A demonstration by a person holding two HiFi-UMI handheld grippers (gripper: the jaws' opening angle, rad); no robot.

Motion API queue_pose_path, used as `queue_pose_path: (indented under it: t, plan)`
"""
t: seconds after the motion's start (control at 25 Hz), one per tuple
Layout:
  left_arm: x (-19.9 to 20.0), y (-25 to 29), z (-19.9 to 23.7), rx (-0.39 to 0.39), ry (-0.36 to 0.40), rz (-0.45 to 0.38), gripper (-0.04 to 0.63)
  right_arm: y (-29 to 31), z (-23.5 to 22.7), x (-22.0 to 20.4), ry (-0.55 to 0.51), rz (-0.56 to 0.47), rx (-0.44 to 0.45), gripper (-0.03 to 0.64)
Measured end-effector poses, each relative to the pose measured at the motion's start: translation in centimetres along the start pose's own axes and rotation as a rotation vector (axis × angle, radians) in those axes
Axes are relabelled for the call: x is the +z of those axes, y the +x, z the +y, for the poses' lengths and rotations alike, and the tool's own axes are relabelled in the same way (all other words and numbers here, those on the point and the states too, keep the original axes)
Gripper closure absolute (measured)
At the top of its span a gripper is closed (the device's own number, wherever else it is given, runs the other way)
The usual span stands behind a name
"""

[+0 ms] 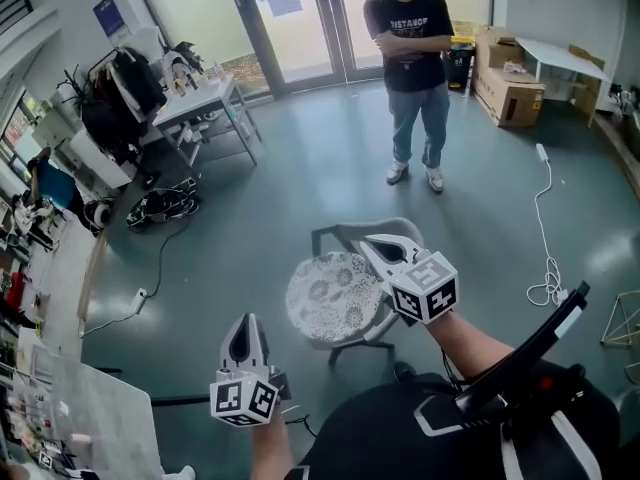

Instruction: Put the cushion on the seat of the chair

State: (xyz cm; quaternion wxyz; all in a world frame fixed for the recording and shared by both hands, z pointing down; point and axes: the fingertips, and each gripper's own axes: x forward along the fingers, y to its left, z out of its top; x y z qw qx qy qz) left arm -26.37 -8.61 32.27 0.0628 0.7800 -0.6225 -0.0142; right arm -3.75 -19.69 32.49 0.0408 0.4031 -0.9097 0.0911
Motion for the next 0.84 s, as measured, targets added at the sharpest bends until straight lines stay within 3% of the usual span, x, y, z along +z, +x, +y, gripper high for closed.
queue_pose_path:
  t: [0.84]
  plan:
    - [0.7,-1.5,1.2,-0.001,0.017,-0.037,0.588,0.1,2.4,0.1,-0.017,-0.017,-0.013,0.607]
